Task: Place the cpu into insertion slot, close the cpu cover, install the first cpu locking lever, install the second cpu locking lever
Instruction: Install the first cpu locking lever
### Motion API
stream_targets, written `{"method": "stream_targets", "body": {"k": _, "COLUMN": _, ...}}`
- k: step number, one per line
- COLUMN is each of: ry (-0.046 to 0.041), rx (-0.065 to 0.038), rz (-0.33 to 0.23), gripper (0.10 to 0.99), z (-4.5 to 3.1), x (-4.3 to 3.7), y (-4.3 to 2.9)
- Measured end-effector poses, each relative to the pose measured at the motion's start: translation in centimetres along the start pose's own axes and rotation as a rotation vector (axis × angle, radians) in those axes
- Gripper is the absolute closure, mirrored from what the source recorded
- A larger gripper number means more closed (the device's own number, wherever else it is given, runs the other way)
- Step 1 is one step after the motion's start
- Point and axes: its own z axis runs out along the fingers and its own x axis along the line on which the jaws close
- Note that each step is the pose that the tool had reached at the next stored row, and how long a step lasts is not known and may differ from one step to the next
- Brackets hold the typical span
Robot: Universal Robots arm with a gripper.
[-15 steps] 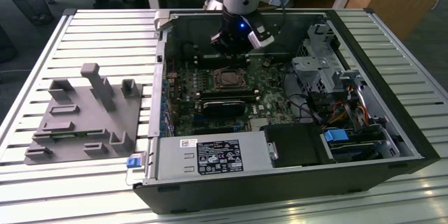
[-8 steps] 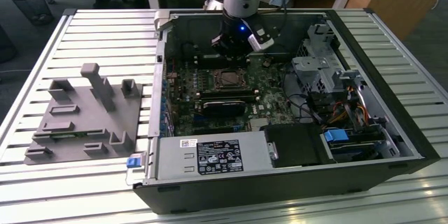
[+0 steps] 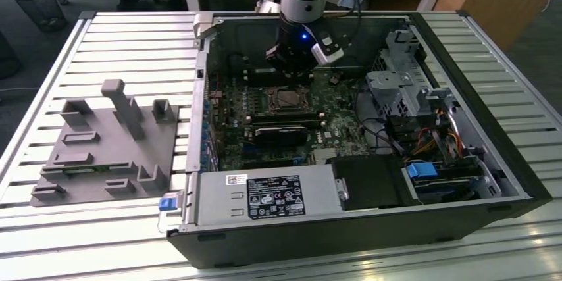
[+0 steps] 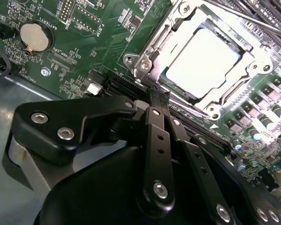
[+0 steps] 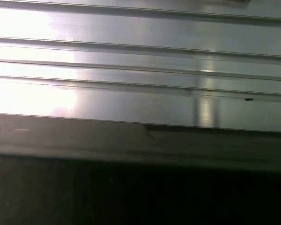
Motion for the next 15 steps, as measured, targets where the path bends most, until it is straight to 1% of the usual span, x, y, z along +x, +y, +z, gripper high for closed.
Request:
{"method": "stream_targets", "body": {"k": 10, "ry": -0.0001, "rx": 0.001, "rz": 0.0, "gripper": 0.98, "z": -0.18, "x": -0.11, "y": 0.1}}
{"method": "stream_targets", "body": {"k": 12, "ry": 0.0006, "rx": 0.008, "rz": 0.0, "gripper": 0.98, "z": -0.19, "x": -0.15, "y": 0.1}}
{"method": "stream_targets", "body": {"k": 15, "ry": 0.0014, "rx": 0.025, "rz": 0.0, "gripper": 0.98, "z": -0.12, "x": -0.16, "y": 0.1}}
